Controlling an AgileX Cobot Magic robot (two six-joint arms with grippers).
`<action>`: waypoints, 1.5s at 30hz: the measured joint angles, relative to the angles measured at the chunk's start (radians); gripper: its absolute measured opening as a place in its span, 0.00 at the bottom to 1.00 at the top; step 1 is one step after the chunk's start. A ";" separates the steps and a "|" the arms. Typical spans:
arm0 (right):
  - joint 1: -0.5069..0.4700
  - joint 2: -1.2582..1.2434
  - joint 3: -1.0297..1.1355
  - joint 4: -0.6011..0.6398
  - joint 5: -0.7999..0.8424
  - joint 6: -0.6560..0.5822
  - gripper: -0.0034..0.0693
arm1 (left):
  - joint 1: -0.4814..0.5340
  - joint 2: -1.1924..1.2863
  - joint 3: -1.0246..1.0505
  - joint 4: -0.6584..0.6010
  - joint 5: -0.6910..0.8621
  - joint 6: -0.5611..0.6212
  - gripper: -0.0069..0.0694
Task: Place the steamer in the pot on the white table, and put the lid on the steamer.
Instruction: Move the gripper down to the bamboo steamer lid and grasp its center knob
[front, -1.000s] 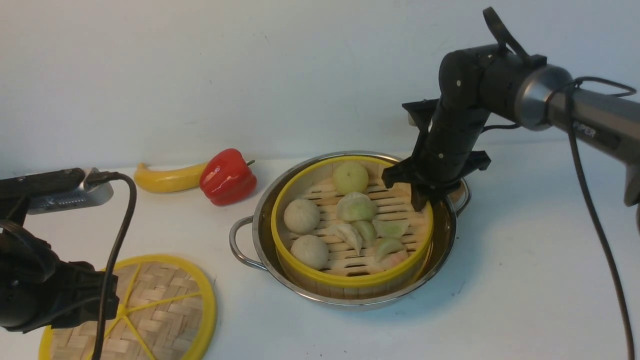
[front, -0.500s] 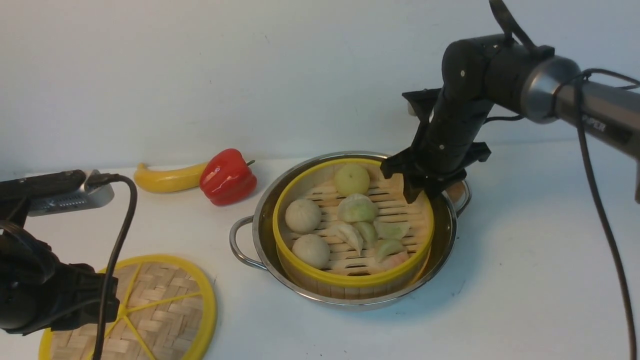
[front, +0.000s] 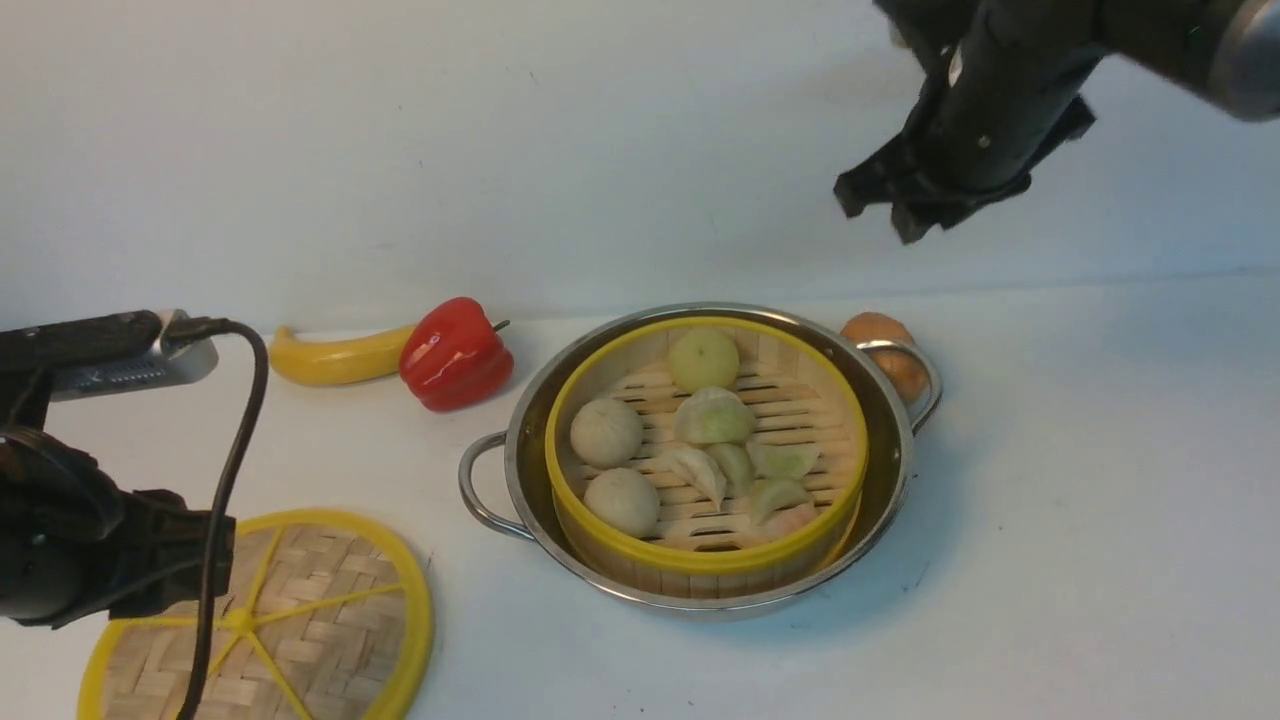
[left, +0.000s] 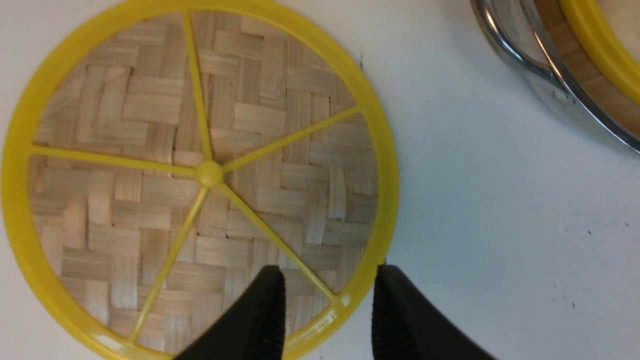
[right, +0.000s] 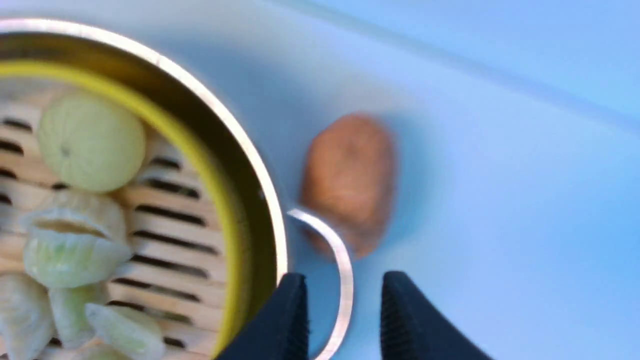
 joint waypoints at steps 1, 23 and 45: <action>0.000 -0.050 0.003 -0.039 -0.003 0.000 0.25 | 0.000 0.019 0.000 0.009 -0.023 -0.002 0.41; -0.107 -1.208 0.704 0.034 -0.007 -0.025 0.05 | 0.000 0.347 0.000 0.069 -0.240 -0.036 0.65; -0.107 -1.677 1.102 0.246 0.003 0.049 0.06 | 0.000 0.474 -0.001 0.077 -0.327 -0.035 0.58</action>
